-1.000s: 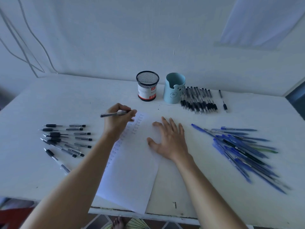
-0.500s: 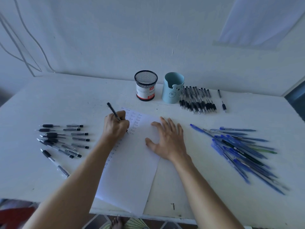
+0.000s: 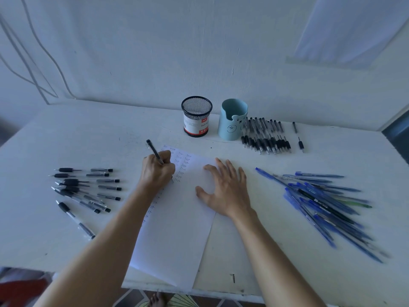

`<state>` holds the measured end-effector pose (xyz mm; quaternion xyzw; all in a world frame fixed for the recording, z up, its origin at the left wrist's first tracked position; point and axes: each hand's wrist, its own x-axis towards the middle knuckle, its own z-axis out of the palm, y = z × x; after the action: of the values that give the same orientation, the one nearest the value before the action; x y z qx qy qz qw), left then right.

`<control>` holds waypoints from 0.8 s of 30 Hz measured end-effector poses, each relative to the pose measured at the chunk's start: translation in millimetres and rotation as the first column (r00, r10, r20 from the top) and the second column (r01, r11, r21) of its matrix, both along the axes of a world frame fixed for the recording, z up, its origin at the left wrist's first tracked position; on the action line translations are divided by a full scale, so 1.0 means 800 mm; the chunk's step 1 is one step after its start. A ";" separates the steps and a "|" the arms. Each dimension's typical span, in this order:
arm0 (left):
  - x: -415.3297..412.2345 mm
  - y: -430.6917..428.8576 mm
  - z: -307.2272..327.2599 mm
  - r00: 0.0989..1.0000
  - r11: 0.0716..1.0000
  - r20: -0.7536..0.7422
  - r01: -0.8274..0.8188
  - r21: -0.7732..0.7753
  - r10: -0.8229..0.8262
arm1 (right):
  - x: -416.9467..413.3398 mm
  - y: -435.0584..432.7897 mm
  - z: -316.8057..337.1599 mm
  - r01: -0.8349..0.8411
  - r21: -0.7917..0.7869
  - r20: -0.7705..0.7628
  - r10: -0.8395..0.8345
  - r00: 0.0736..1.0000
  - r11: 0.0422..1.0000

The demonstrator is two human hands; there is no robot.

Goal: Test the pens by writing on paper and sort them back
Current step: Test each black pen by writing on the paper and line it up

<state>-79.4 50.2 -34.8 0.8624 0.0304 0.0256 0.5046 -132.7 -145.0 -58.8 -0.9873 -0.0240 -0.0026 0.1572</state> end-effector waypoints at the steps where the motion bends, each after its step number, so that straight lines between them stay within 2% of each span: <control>1: 0.000 0.000 0.000 1.000 1.000 0.004 0.009 0.009 -0.009 | 0.000 0.000 0.000 0.003 0.001 0.002 -0.003 1.000 1.000; 7: -0.002 -0.003 0.002 1.000 0.999 0.008 -0.011 0.031 0.010 | -0.001 0.001 0.001 0.002 0.003 0.015 -0.002 1.000 1.000; 24: -0.001 -0.001 -0.006 0.997 0.998 0.026 0.069 0.003 -0.069 | 0.000 0.000 -0.002 0.001 -0.003 0.013 -0.001 1.000 1.000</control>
<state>-80.6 49.2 -39.4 0.8631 -0.0060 0.0198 0.5046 -132.8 -144.8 -60.5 -0.9875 -0.0244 -0.0091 0.1558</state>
